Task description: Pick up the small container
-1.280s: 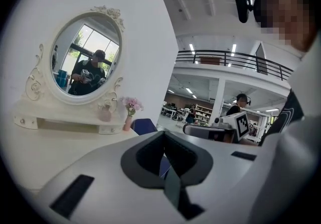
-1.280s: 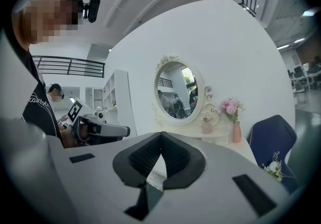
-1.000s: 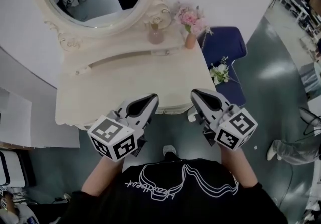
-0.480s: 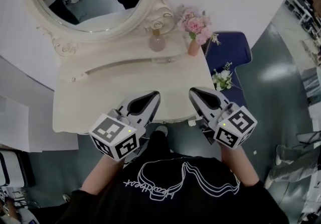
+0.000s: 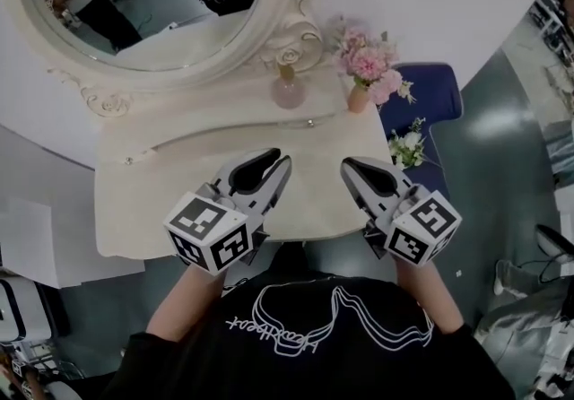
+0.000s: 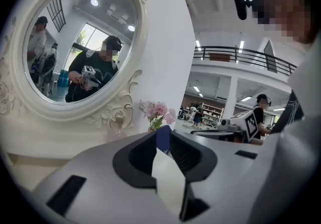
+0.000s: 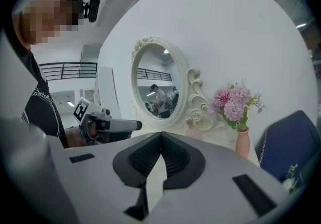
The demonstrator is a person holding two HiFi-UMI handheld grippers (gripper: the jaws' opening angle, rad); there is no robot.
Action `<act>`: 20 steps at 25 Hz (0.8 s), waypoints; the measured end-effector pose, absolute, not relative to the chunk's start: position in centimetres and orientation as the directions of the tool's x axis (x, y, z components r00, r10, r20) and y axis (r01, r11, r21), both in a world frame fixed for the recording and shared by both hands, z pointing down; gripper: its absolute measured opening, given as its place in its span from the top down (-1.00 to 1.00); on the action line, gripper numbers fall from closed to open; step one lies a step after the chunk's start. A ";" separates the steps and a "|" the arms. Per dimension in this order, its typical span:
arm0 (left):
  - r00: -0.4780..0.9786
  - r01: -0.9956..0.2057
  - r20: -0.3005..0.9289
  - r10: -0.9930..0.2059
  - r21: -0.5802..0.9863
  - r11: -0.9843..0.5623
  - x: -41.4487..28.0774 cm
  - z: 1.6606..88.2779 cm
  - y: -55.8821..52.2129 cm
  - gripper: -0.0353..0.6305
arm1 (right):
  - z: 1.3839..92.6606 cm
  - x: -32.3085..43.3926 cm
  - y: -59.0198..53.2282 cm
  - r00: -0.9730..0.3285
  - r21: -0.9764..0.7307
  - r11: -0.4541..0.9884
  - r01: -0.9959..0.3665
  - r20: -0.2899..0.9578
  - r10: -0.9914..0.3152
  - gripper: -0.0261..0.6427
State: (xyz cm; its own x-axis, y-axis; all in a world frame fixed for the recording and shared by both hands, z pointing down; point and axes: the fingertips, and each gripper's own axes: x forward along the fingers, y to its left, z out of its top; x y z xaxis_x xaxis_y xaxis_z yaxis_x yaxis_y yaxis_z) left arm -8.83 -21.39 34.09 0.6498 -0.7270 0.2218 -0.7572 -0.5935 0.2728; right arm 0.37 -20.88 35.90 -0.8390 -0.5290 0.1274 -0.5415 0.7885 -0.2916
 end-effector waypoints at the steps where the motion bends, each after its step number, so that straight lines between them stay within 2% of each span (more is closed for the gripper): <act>1: 0.651 -0.757 0.225 -0.725 0.270 -0.596 -9.0 34.1 -22.3 0.65 | 36.0 0.2 -21.7 -0.838 -0.295 0.786 -0.544 0.130 -0.531 0.90; 9: 0.650 -0.759 0.248 -0.718 0.238 -0.606 -10.5 35.1 -29.3 0.38 | 37.4 -0.4 -26.3 -0.819 -0.318 0.756 -0.572 0.168 -0.549 0.90; 20: 0.606 -0.793 0.300 -0.737 0.153 -0.589 -11.2 38.2 -37.0 0.32 | 40.7 0.0 -30.0 -0.784 -0.350 0.702 -0.620 0.242 -0.571 0.90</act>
